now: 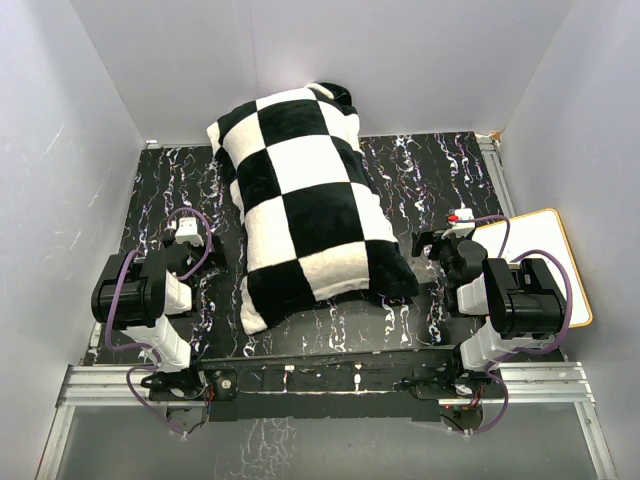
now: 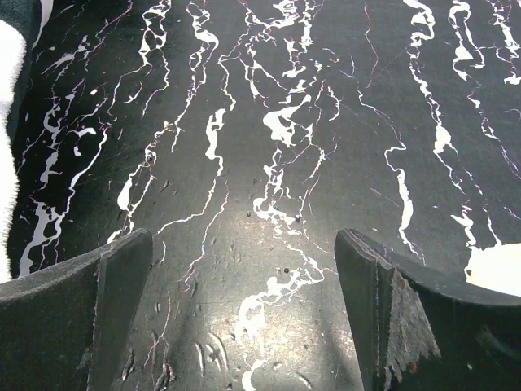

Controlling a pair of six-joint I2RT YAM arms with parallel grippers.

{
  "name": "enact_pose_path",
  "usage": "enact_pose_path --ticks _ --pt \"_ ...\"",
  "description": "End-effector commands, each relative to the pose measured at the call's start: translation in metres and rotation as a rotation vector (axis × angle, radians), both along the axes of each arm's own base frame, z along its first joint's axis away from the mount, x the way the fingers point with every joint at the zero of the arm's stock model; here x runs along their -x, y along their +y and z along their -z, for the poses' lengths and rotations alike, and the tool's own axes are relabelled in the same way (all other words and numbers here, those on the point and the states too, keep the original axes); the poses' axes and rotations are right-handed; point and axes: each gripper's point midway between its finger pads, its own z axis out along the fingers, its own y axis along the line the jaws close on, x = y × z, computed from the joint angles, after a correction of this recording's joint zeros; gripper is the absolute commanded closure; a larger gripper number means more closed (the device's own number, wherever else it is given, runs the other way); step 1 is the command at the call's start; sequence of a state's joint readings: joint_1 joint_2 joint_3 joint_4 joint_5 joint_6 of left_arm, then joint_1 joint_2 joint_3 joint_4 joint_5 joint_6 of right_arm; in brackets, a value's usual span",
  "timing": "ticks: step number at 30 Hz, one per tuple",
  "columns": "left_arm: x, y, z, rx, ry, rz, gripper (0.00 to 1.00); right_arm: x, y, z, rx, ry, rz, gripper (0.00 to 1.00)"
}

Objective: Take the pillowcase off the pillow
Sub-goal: Adjust the pillow at the center of the board.

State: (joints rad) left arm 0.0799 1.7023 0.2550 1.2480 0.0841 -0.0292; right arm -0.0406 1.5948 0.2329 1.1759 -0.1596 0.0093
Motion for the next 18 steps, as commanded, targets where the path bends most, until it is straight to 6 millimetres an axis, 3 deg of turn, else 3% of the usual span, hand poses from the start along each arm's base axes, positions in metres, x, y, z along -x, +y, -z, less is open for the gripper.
enact_pose_path --ticks 1,14,16,18 --pt "-0.007 0.001 -0.013 -0.009 -0.04 -0.005 0.03 -0.004 0.0 -0.012 -0.002 -0.045 -0.001 0.02" --pt "-0.007 -0.003 -0.014 -0.013 -0.043 0.013 0.03 -0.006 -0.01 -0.014 -0.024 -0.048 0.067 0.02" --pt "-0.008 -0.007 -0.018 -0.007 -0.056 0.039 0.03 -0.01 -0.026 -0.015 -0.038 0.002 0.168 0.02" --pt "-0.013 -0.006 -0.024 0.007 -0.015 0.046 0.03 -0.025 -0.049 -0.03 -0.074 0.054 0.314 0.02"
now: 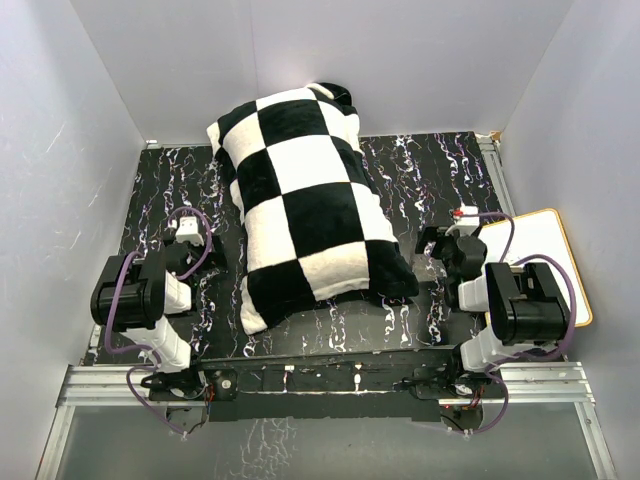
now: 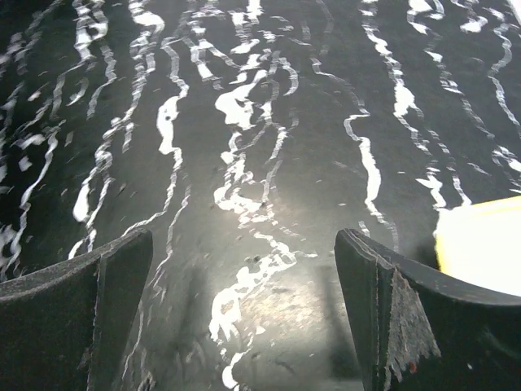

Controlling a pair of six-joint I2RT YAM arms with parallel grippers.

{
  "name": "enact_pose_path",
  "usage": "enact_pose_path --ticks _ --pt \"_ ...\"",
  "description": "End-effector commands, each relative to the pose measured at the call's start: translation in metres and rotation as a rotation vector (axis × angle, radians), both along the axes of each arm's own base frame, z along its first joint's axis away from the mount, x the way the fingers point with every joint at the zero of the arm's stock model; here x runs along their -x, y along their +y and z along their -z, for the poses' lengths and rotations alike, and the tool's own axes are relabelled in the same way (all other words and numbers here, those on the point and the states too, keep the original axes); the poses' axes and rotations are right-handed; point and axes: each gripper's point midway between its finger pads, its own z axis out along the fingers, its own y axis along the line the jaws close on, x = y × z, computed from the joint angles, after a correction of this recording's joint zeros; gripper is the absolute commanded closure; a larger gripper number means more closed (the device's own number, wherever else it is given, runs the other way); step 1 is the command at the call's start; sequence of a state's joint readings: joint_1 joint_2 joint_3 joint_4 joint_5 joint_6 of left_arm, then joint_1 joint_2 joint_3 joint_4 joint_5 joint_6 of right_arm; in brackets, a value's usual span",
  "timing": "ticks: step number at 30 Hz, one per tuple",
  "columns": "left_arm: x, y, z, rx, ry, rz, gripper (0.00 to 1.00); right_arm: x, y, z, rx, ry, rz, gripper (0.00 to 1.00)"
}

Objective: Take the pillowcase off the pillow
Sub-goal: Adjust the pillow at the center of the board.

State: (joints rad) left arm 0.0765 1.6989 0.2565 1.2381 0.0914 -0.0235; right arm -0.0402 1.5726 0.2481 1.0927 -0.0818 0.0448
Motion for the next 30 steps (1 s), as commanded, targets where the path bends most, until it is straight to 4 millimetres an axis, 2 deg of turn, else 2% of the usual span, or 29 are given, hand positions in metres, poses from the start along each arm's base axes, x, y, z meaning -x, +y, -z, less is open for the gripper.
enact_pose_path --ticks 1,4,5,7,8,10,12,14,16,20,23,26,28,30 --pt "-0.018 -0.003 -0.027 0.016 0.024 0.032 0.03 -0.032 -0.043 -0.051 -0.083 0.004 0.269 0.02" --pt "-0.036 -0.012 -0.041 -0.004 0.201 0.13 0.03 -0.051 -0.047 -0.097 -0.11 -0.049 0.268 0.02" --pt "-0.042 -0.016 -0.05 -0.008 0.255 0.179 0.03 -0.054 -0.051 -0.107 -0.195 -0.075 0.323 0.01" --pt "-0.037 -0.037 -0.061 0.025 0.382 0.339 0.03 -0.054 -0.067 -0.126 -0.497 -0.171 0.514 0.01" --pt "-0.032 -0.046 -0.069 0.043 0.43 0.416 0.03 -0.054 -0.063 -0.13 -0.622 -0.171 0.506 0.02" --pt "-0.017 -0.065 -0.087 0.085 0.497 0.568 0.03 -0.062 -0.033 -0.145 -0.708 -0.17 0.271 0.02" --pt "0.007 -0.084 -0.103 0.139 0.545 0.728 0.03 -0.072 0.006 -0.16 -0.7 -0.144 0.058 0.02" --pt "0.027 -0.097 -0.116 0.199 0.572 0.834 0.03 -0.083 0.042 -0.16 -0.619 -0.054 -0.031 0.02" --pt "0.045 -0.108 -0.126 0.248 0.587 0.913 0.03 -0.084 0.085 -0.159 -0.509 -0.008 -0.133 0.02" --pt "0.072 -0.121 -0.12 0.249 0.615 0.999 0.03 -0.074 0.141 -0.151 -0.394 0.061 -0.263 0.02" --pt "0.088 -0.129 -0.104 0.218 0.643 1.043 0.03 -0.054 0.173 -0.142 -0.32 0.091 -0.334 0.02" --pt "0.105 -0.137 -0.102 0.243 0.653 1.11 0.03 -0.026 0.2 -0.137 -0.249 0.103 -0.398 0.02" --pt "0.116 -0.142 -0.099 0.251 0.661 1.149 0.03 -0.012 0.209 -0.132 -0.234 0.13 -0.424 0.02" --pt "0.126 -0.147 -0.095 0.231 0.67 1.176 0.03 -0.002 0.206 -0.125 -0.225 0.158 -0.423 0.02"
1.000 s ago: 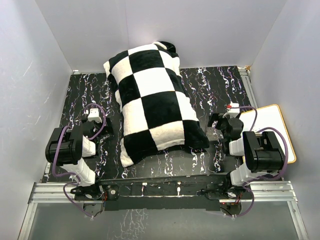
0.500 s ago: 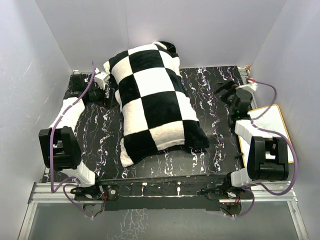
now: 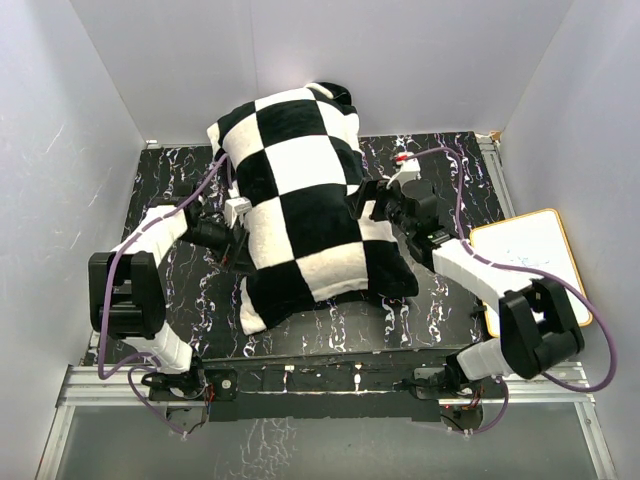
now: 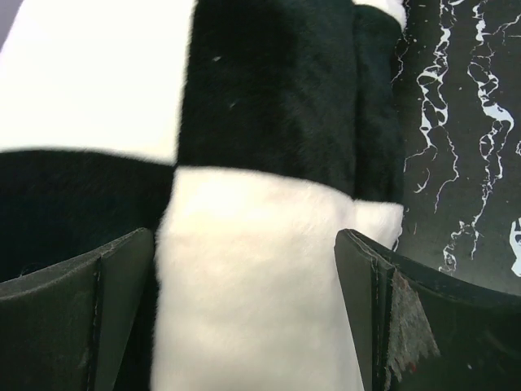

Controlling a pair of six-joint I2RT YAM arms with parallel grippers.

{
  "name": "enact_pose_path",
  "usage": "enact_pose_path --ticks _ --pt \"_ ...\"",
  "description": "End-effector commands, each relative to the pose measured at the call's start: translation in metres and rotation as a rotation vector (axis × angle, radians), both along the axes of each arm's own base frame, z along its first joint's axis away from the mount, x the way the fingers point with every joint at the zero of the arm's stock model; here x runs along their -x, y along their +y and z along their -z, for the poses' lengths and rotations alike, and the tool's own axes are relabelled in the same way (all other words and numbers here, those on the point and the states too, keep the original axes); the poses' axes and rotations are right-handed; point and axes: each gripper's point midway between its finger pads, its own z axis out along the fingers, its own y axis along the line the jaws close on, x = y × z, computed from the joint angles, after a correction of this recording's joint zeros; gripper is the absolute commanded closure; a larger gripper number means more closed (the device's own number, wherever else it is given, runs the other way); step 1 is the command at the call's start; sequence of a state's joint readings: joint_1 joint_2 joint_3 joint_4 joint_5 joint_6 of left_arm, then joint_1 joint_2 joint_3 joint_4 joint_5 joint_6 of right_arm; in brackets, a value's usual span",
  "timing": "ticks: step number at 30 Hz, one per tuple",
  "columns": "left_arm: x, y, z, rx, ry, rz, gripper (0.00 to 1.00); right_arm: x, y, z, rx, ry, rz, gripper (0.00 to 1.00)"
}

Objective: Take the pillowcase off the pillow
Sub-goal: Adjust the pillow at the center of the board.

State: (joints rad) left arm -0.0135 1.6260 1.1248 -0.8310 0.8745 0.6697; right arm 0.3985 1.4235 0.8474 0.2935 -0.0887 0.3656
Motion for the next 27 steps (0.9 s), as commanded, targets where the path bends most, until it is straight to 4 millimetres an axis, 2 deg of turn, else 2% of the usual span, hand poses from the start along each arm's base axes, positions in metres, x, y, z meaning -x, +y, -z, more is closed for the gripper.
enact_pose_path --ticks 1,4,7,9,11,14,17,21,22,23,24,27 --pt "0.03 -0.016 -0.008 0.051 -0.026 0.104 0.03 0.029 0.002 0.008 0.081 0.021 -0.052 0.02" --pt "0.025 -0.014 0.0 0.004 -0.084 0.081 0.03 0.04 -0.001 0.023 0.114 0.067 -0.068 0.02" --pt "-0.009 0.003 -0.001 -0.115 -0.174 -0.073 0.03 0.057 0.008 0.042 0.143 0.125 -0.105 0.06" --pt "-0.033 0.023 -0.015 -0.165 -0.245 -0.167 0.03 0.071 0.02 0.053 0.155 0.153 -0.143 0.08" --pt "-0.052 0.047 -0.04 -0.138 -0.284 -0.262 0.03 0.089 0.037 0.064 0.157 0.183 -0.194 0.1" --pt "-0.065 0.08 -0.071 -0.129 -0.316 -0.33 0.03 0.119 0.07 0.081 0.159 0.232 -0.286 0.13" --pt "-0.063 0.094 -0.088 -0.168 -0.358 -0.313 0.03 0.148 0.114 0.086 0.143 0.249 -0.391 0.13" --pt "-0.039 0.082 -0.095 -0.124 -0.37 -0.245 0.03 0.17 0.179 0.079 0.099 0.247 -0.535 0.13" --pt "-0.029 0.077 -0.1 -0.113 -0.387 -0.227 0.03 0.171 0.195 0.075 0.078 0.245 -0.568 0.13" --pt "-0.021 0.074 -0.103 -0.105 -0.395 -0.209 0.03 0.168 0.216 0.061 0.047 0.221 -0.604 0.13" --pt "-0.014 0.072 -0.102 -0.099 -0.388 -0.191 0.03 0.168 0.227 0.064 0.046 0.231 -0.632 0.13" --pt "0.001 0.072 -0.096 -0.117 -0.349 -0.165 0.03 0.153 0.272 0.049 0.01 0.207 -0.697 0.11"
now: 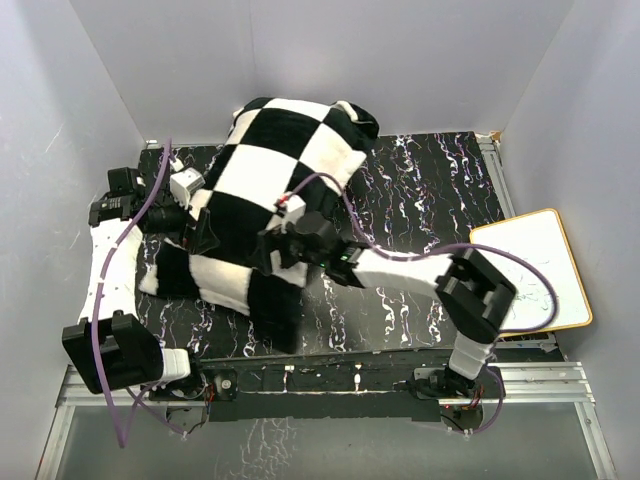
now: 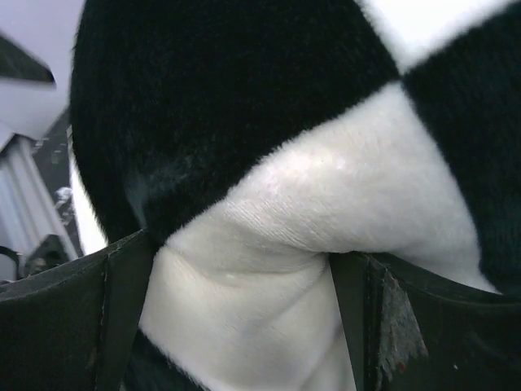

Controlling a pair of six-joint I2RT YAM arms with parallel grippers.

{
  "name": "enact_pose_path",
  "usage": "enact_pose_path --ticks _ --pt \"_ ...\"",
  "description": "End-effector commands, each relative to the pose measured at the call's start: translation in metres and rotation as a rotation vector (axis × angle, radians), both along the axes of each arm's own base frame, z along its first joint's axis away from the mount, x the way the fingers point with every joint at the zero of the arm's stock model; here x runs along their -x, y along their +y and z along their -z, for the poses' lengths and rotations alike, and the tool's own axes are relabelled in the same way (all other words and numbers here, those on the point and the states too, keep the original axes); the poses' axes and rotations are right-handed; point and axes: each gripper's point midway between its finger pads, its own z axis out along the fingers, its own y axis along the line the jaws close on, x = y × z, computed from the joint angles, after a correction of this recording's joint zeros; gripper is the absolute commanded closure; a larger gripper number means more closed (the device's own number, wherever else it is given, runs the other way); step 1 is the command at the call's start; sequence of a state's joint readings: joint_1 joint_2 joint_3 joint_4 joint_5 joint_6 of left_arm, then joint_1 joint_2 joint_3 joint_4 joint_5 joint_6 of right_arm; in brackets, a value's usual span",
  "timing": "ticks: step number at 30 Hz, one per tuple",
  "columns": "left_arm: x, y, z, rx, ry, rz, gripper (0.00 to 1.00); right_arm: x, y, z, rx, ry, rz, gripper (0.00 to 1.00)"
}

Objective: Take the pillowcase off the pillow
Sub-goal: Adjust the pillow at the center of the board.

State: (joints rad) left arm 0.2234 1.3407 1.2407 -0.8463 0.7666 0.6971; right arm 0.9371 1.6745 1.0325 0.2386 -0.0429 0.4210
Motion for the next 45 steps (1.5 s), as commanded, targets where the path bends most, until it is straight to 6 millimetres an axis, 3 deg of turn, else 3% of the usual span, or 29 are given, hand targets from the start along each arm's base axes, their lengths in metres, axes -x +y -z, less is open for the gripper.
enact_pose_path --ticks 1,3,5,9,11,16,19,22,24,28,32,34,38,40,41,45 --pt "0.039 -0.012 0.002 0.013 0.065 0.084 0.03 0.013 0.071 -0.009 -0.053 0.067 -0.217 0.1" --pt "0.044 -0.008 0.009 -0.011 0.089 0.081 0.03 -0.01 0.075 -0.029 -0.088 0.041 -0.204 0.08" --pt "0.05 -0.005 0.016 -0.025 0.11 0.082 0.03 -0.042 0.06 -0.056 -0.121 0.016 -0.162 0.06" --pt "0.061 -0.009 0.037 -0.019 0.121 0.076 0.03 -0.124 -0.018 -0.107 -0.197 -0.036 0.024 0.02" --pt "0.051 0.0 0.054 -0.061 0.094 0.012 0.05 -0.162 -0.06 -0.123 -0.208 -0.058 0.135 0.02" --pt "0.025 0.044 0.098 -0.263 0.11 -0.155 0.19 -0.258 -0.155 -0.129 -0.212 -0.064 0.432 0.02" --pt "0.02 0.069 0.114 -0.382 0.135 -0.214 0.21 -0.309 -0.194 -0.111 -0.213 -0.034 0.561 0.02" --pt "0.014 0.083 0.119 -0.448 0.111 -0.249 0.21 -0.342 -0.209 -0.097 -0.201 -0.036 0.608 0.02" --pt "0.006 0.088 0.117 -0.466 0.082 -0.266 0.2 -0.357 -0.205 -0.092 -0.226 -0.025 0.586 0.02" --pt "-0.016 0.093 0.106 -0.455 0.05 -0.3 0.18 -0.358 -0.178 -0.071 -0.314 0.031 0.45 0.02" --pt "-0.041 0.095 0.094 -0.426 0.028 -0.331 0.16 -0.332 -0.16 -0.059 -0.393 0.094 0.341 0.03" --pt "-0.053 0.093 0.086 -0.401 -0.002 -0.339 0.15 -0.314 -0.162 -0.061 -0.423 0.091 0.327 0.14" --pt "-0.079 0.084 0.067 -0.333 -0.046 -0.341 0.13 -0.268 -0.179 -0.093 -0.494 -0.017 0.343 0.57" --pt "-0.088 0.077 0.061 -0.292 -0.035 -0.334 0.12 -0.249 -0.194 -0.104 -0.504 -0.059 0.398 0.86" --pt "-0.091 0.074 0.058 -0.278 -0.029 -0.328 0.11 -0.242 -0.203 -0.106 -0.499 -0.065 0.448 0.91" --pt "-0.093 0.063 0.045 -0.248 -0.024 -0.286 0.03 -0.218 -0.257 -0.106 -0.454 -0.089 0.724 0.92"
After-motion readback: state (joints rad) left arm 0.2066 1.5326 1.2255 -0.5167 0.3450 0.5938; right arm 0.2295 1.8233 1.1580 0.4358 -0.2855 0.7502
